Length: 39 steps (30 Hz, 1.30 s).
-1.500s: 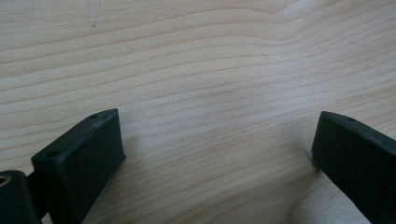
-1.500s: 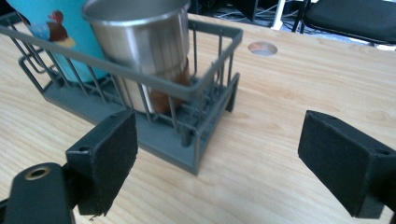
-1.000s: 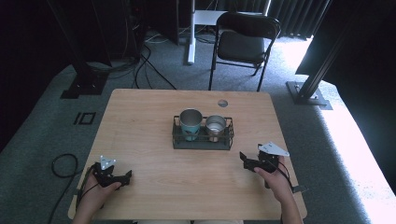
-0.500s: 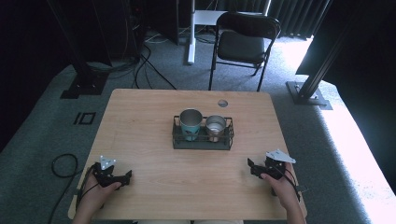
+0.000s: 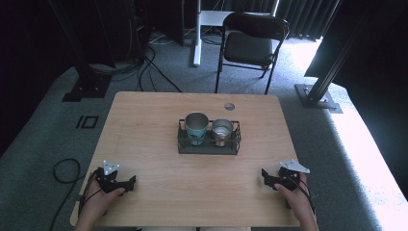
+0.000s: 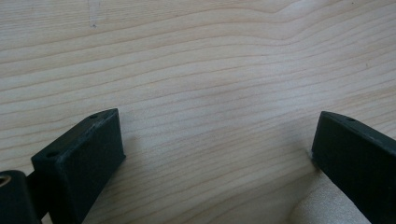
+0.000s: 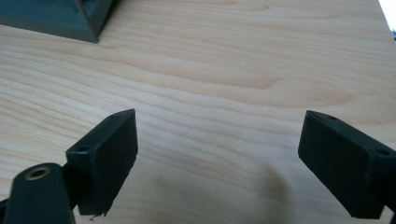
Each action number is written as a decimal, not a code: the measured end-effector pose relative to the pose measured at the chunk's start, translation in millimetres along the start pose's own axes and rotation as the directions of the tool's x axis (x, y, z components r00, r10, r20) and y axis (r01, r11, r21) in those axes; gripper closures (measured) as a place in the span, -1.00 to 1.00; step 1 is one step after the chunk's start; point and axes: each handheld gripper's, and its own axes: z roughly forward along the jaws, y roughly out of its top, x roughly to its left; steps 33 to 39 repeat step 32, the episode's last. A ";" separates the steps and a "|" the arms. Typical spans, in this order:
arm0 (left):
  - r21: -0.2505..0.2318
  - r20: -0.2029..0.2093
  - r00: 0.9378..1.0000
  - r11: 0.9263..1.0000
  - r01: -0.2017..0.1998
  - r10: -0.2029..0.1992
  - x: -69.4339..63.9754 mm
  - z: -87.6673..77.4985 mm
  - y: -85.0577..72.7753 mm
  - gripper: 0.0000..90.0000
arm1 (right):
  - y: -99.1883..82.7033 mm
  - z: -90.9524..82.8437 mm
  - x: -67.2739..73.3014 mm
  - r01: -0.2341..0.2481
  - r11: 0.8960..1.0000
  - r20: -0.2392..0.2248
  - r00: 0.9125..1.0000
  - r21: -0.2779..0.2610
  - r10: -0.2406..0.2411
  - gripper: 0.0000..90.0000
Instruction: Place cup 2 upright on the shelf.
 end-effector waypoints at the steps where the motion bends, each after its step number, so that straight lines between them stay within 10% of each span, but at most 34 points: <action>1: 0.000 0.000 1.000 1.000 0.000 0.000 0.0 0.0 0.0 -0.93 | -1.5 -0.7 -0.7 -0.005 1.000 0.008 1.000 0.005 0.005 -0.74; 10: 0.000 0.000 1.000 1.000 0.000 0.000 0.0 0.0 0.0 -0.93 | -10.4 -2.1 -7.3 -0.069 0.996 0.109 0.992 0.053 0.063 -0.74; 39: -0.001 -0.001 1.000 1.000 -0.001 0.001 0.0 0.0 -0.1 -0.93 | -11.1 -0.6 -7.4 -0.103 0.991 0.124 0.988 0.089 0.092 -0.75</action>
